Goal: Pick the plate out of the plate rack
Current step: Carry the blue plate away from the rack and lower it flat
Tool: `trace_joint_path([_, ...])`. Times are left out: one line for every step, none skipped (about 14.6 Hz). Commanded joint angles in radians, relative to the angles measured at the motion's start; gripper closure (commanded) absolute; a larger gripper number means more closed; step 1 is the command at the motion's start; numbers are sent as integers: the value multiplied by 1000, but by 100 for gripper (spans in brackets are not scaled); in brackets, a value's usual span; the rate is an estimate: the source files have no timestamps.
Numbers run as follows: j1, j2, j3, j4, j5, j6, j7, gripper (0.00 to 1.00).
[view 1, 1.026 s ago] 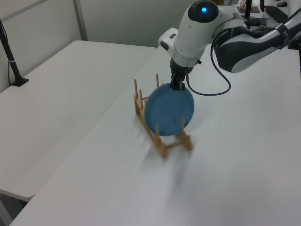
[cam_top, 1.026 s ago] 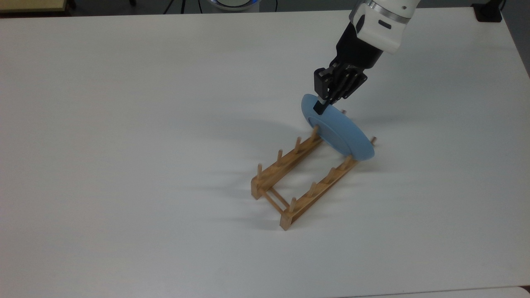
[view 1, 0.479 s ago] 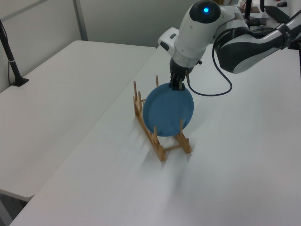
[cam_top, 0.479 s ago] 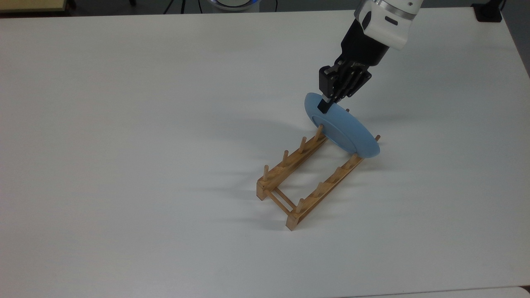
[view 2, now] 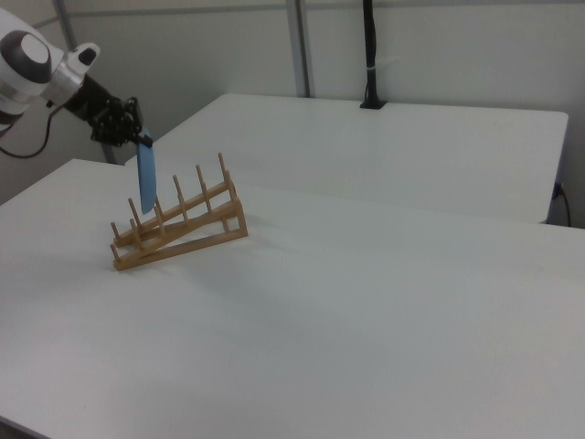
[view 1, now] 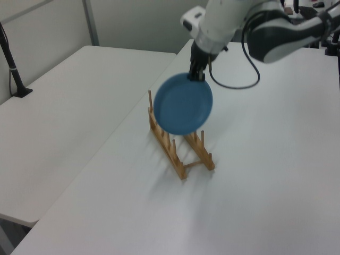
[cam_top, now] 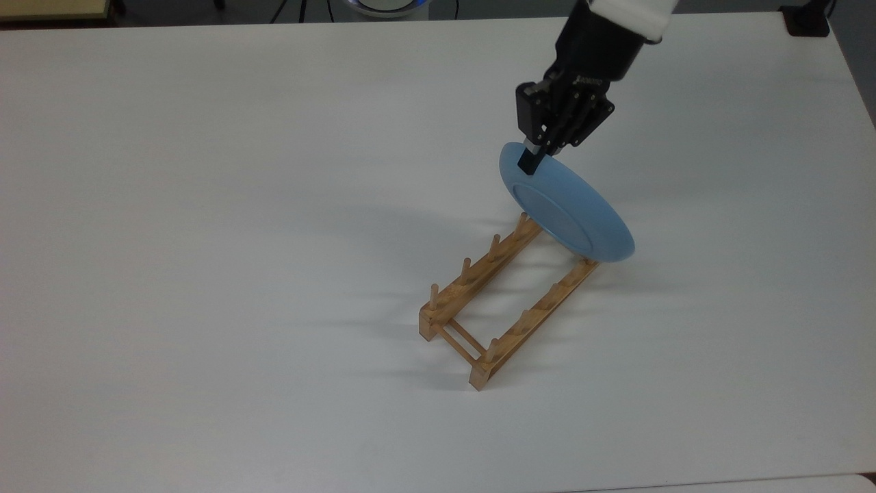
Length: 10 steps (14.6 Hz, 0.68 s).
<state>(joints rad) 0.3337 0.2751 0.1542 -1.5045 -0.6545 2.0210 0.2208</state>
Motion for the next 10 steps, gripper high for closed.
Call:
trace_joint_path([-24,-34,-48,35,166,45,12,100])
trace_joint_path([-25,-40,-73,55,232,45,11,100])
trace_joint_path([-33,-43,-93,62,304,45,11,100])
trace_joint_path([-42,-47,-113,63,384,44,11,100])
trace_joint_path([-56,-56,-139,63,470,44,8,100])
trace_joint_path([-73,-63,-174,55,549,35,5,100])
trace_joint_path([-91,-66,-201,47,638,18,-1,100])
trace_joint_path([-111,-66,-228,29,720,-19,-21,100])
trace_joint_path([-130,-66,-267,17,792,-69,-76,100])
trace_joint_path([-142,-66,-316,0,864,-135,-148,100])
